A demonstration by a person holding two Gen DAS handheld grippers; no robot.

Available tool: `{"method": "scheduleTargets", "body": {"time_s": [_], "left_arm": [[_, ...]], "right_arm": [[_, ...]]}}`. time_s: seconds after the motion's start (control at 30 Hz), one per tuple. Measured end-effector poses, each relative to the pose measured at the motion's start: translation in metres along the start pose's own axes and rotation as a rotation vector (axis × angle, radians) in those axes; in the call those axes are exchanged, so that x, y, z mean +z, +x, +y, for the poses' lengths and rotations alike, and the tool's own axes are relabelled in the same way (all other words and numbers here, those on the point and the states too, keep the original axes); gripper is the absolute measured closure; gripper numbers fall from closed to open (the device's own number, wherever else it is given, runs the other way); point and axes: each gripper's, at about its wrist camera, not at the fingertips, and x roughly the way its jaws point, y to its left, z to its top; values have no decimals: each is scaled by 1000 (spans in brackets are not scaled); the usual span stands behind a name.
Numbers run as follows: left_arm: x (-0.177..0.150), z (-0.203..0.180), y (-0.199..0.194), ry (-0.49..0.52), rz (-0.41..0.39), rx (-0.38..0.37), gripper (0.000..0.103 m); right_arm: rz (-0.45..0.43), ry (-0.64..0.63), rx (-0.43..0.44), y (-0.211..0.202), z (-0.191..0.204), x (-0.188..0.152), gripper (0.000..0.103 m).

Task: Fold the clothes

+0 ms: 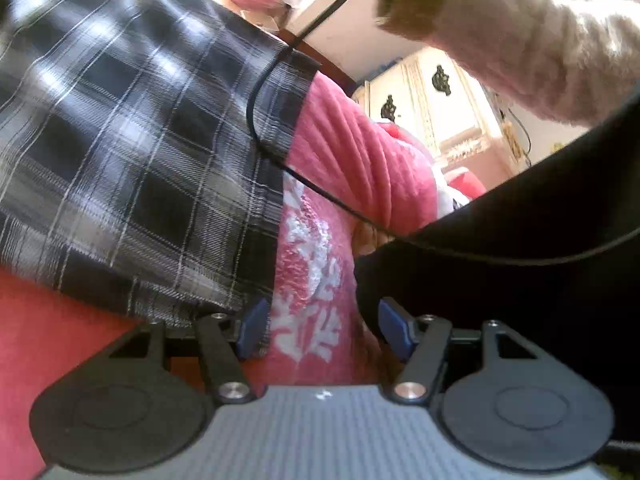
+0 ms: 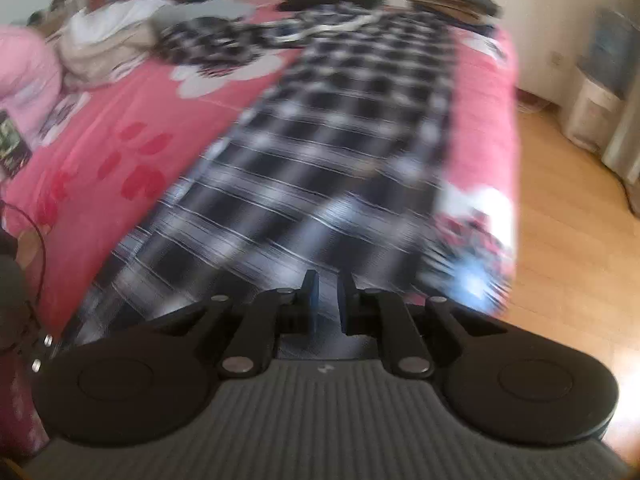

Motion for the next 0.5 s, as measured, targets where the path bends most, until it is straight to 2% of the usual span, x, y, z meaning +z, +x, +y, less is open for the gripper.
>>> {"method": "scheduleTargets", "body": {"time_s": [0.1, 0.23, 0.4, 0.43, 0.5], "left_arm": [[-1, -5, 2, 0, -9, 12, 40], [-5, -3, 0, -25, -25, 6, 40], [-4, -2, -5, -9, 0, -2, 40], [-3, -3, -7, 3, 7, 1, 40], [-3, -10, -19, 65, 1, 12, 40]], "right_arm": [[44, -23, 13, 8, 7, -24, 94], [118, 138, 35, -40, -9, -75, 94], [227, 137, -92, -88, 1, -103, 92], [226, 138, -104, -95, 4, -105, 92], [153, 144, -82, -103, 15, -96, 92]]}}
